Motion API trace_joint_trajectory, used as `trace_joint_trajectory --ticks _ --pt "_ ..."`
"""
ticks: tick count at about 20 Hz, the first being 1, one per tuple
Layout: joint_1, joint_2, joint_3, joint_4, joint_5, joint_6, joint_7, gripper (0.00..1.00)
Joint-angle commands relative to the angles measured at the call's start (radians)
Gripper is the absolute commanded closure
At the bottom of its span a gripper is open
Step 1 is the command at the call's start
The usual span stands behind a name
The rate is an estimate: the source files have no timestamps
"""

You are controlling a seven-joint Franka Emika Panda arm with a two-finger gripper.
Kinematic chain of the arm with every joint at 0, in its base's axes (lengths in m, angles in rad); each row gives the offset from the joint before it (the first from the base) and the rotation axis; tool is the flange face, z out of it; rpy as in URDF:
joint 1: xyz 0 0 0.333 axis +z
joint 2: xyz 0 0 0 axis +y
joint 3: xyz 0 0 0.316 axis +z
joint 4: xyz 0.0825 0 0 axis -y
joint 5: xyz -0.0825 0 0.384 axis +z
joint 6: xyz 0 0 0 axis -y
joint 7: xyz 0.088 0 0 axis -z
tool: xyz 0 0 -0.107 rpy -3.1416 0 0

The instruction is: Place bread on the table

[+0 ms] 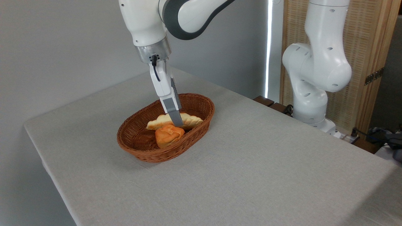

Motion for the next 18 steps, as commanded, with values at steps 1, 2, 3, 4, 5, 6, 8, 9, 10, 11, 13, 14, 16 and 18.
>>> trace_joint_trajectory --ticks 1,2,3,4,5,6,8,9,10,11,13,14,16,18 --pt "-0.045 0.017 0.009 -0.006 -0.017 -0.018 0.025 0.00" --pt "-0.056 0.021 0.009 -0.008 -0.017 -0.018 0.025 0.00" --pt "-0.068 0.025 0.009 -0.011 -0.017 -0.018 0.023 0.00" --pt "-0.080 0.025 0.009 -0.016 -0.017 -0.018 0.022 0.00" --pt "-0.085 0.025 0.009 -0.020 -0.017 -0.018 0.022 0.00" --pt "-0.086 0.027 0.009 -0.026 -0.017 -0.017 0.022 0.00" --pt "-0.086 0.039 0.006 -0.028 -0.017 -0.005 0.008 0.01" --pt "-0.086 0.039 -0.006 -0.028 -0.016 -0.004 0.003 0.15" --pt "-0.085 0.039 -0.009 -0.028 -0.016 -0.004 0.003 0.33" --pt "-0.085 0.039 -0.011 -0.028 -0.010 -0.003 0.003 0.49" --pt "-0.083 0.039 -0.011 -0.028 -0.007 -0.003 0.003 0.65" --pt "-0.082 0.039 -0.011 -0.028 -0.005 -0.003 0.005 0.73" --pt "-0.076 0.041 -0.009 -0.028 -0.005 -0.003 0.005 0.76" --pt "-0.076 0.039 -0.009 -0.026 -0.005 -0.001 0.005 0.76"
